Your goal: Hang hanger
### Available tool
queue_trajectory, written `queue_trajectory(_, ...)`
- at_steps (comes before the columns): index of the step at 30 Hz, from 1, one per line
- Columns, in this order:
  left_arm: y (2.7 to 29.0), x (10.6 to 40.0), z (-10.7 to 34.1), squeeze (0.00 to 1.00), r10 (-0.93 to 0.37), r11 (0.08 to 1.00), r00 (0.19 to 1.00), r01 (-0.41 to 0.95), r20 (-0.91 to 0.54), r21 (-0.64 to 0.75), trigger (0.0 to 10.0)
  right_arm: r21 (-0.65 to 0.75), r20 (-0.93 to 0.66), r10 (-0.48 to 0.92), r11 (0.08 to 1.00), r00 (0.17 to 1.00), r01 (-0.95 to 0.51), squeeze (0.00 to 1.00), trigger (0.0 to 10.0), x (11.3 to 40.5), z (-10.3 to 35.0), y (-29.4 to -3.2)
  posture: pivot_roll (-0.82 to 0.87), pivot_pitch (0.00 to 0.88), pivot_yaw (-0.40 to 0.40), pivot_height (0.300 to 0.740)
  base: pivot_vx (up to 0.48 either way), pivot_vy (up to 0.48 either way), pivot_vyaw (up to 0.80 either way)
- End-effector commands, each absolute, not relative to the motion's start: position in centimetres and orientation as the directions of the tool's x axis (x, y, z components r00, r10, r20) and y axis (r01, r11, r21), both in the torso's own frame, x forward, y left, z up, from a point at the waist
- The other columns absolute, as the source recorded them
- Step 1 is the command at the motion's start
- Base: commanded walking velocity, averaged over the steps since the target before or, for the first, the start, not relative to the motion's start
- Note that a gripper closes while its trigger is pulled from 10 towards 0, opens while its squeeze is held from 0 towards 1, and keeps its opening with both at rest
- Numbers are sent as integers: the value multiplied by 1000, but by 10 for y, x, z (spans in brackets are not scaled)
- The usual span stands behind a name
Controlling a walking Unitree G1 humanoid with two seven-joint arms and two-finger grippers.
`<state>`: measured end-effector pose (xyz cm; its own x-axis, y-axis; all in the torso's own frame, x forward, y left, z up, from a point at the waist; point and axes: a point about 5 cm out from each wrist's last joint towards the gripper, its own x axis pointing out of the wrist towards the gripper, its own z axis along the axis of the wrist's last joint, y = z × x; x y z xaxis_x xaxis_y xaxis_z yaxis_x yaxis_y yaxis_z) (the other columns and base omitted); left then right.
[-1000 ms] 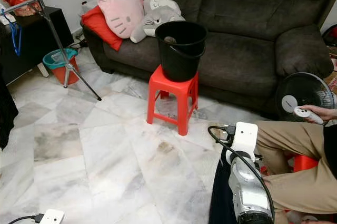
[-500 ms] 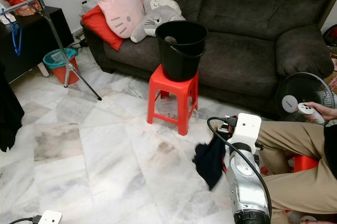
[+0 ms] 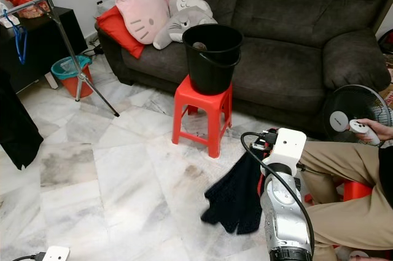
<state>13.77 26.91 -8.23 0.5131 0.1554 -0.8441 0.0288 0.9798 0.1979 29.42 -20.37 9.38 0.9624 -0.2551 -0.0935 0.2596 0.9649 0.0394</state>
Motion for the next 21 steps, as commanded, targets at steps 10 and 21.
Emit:
queue_trajectory(10,269,135,-83,0,175,981,533,-29,-828,190,10000,10,-24,-215,976,976,216,0,10000,299,110,-196,-167,0,-11,732,0,0,62)
queue_trajectory(21,269,133,-84,0,174,982,521,-24,-836,189,10000,5,-24,-200,980,980,200,0,10000,300,110,-193,-163,0,-13,732,0,0,777)
